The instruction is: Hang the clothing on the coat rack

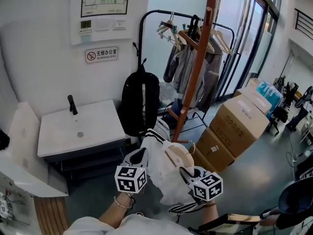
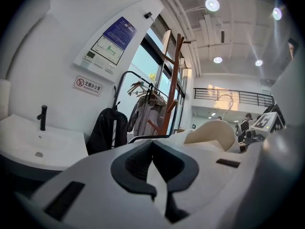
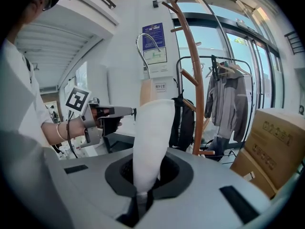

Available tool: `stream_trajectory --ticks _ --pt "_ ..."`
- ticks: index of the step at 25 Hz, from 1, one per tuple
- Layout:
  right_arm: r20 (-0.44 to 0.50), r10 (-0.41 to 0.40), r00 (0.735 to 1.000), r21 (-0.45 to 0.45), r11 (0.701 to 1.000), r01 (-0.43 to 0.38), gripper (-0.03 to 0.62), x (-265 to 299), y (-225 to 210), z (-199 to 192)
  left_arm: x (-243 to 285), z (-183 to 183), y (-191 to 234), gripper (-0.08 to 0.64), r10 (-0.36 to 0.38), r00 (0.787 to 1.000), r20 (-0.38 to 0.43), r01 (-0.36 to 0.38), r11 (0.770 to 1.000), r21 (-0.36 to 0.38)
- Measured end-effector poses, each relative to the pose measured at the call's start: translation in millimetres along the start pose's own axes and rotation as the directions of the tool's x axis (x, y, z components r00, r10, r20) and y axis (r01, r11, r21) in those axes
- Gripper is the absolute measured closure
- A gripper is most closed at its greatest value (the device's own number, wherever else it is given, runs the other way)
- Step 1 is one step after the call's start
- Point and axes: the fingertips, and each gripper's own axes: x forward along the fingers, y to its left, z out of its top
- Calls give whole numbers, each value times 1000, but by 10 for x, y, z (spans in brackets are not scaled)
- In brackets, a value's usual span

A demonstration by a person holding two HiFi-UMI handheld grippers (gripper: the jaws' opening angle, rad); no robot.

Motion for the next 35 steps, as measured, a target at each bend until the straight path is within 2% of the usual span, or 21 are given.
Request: stream_trajectory --ticks 9,16,19,22,27,30,35 --pt "-1 32 999 -19 999 -32 566 261 -293 86 461 5 134 551 7 1000 -7 -7 1000 -6" --pt "-5 142 990 -56 988 -142 566 288 -454 86 636 -73 74 551 67 997 -31 -68 998 -11" --pt "-6 192 981 -58 980 -192 566 253 -563 141 662 1 -28 551 100 995 -21 -100 995 -14" --pt "-12 235 972 -80 969 -235 566 194 -671 215 656 105 -158 551 123 992 5 -123 992 16" --pt "-28 326 945 -143 934 -327 566 139 -643 323 578 116 -161 551 174 985 13 -174 985 12" --pt "-51 346 937 -186 918 -349 566 117 -651 378 526 85 -150 551 195 981 14 -195 981 14" --pt "-74 360 930 -190 910 -368 566 141 -731 489 489 145 -138 551 216 976 14 -217 976 28"
